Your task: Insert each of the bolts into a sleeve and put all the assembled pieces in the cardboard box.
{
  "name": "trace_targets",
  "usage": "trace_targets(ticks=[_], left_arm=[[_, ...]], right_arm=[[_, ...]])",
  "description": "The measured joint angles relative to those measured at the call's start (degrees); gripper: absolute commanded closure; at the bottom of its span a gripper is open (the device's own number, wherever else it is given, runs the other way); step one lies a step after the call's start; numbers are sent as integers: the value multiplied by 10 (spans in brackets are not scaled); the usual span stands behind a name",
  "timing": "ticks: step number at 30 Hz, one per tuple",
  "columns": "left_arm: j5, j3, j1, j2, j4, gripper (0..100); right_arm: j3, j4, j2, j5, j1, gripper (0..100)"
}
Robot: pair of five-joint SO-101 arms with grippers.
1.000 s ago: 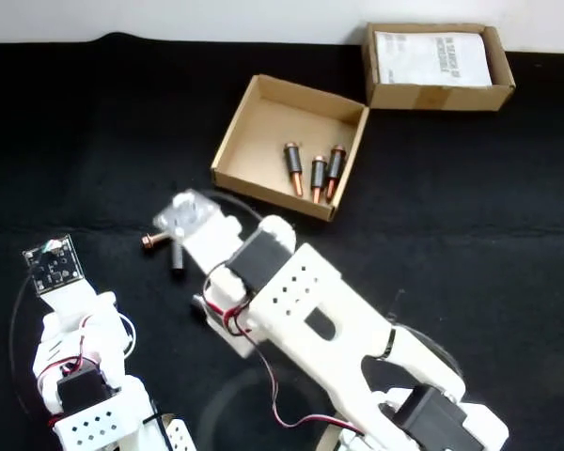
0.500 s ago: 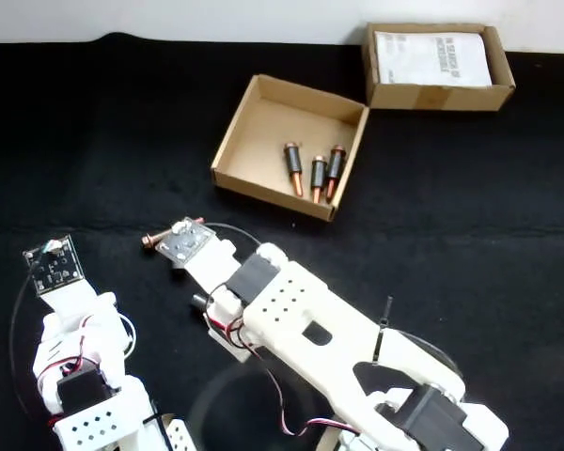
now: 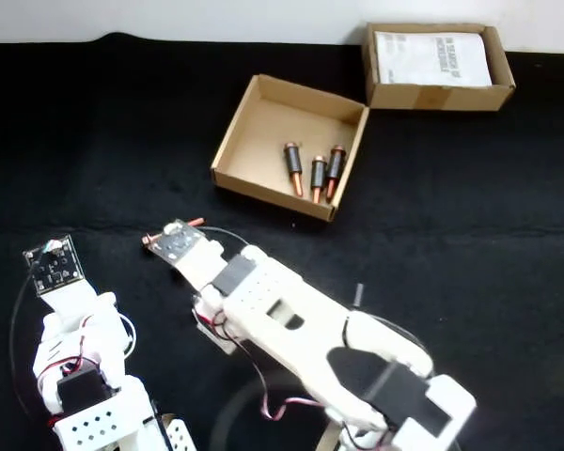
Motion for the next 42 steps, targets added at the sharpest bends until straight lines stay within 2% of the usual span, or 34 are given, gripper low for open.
trace_targets(ticks=[14,25,35,42], left_arm=[[0,0,0,0,0,991],[0,0,0,0,0,991],[0,0,0,0,0,991],[0,0,0,0,0,991]], right_arm=[[-181,0,140,0,0,789],[-208,-3,197,0,-4,789],[-236,-3,218,0,-49,789],[-236,5,222,0,-50,789]])
